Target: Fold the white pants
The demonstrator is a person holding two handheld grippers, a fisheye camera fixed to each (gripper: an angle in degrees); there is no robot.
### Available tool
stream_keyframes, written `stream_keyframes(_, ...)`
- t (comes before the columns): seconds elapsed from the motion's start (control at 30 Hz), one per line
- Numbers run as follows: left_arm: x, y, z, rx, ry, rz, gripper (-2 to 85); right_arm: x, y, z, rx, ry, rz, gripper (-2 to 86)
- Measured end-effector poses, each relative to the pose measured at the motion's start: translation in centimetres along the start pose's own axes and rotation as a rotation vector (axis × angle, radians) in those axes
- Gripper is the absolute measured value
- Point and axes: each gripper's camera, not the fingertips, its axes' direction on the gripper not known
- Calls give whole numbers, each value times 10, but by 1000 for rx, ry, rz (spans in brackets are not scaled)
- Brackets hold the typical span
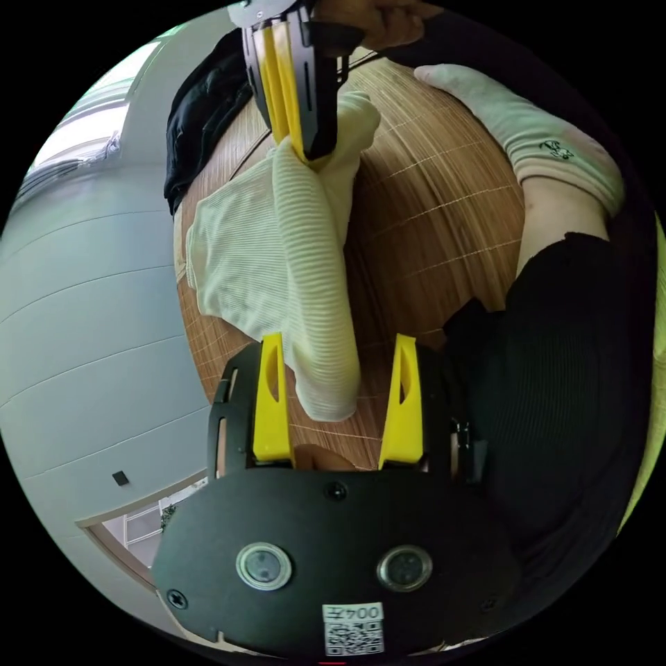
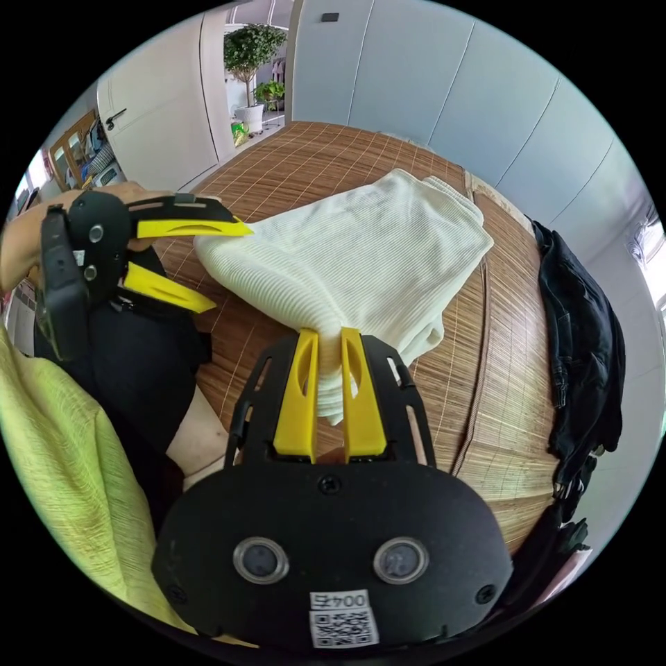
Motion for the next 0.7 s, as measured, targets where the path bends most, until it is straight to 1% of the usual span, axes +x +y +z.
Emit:
stream_keyframes(0.07,3,-7,16,-11,-19,12,177,4,1,-2,7,-4,7,60)
stream_keyframes(0.13,9,-9,37,-32,-63,37,141,5,1,-2,8,-2,1,61)
stream_keyframes(0.17,11,-7,48,-35,-142,30,115,4,2,-3,9,3,-12,63)
stream_keyframes(0.2,8,-4,52,-26,-161,15,93,3,2,-3,10,4,-23,64)
stream_keyframes(0.3,-9,2,42,30,-108,-76,60,-12,7,-2,-17,49,-73,81)
stream_keyframes(0.4,-14,2,37,53,-84,-122,46,-36,11,5,-50,159,-136,110)
stream_keyframes(0.57,-18,-10,32,63,-83,-156,40,-80,1,29,-98,279,-264,130)
stream_keyframes(0.7,-35,-19,27,80,-32,-227,40,-97,-7,49,-129,350,-300,129)
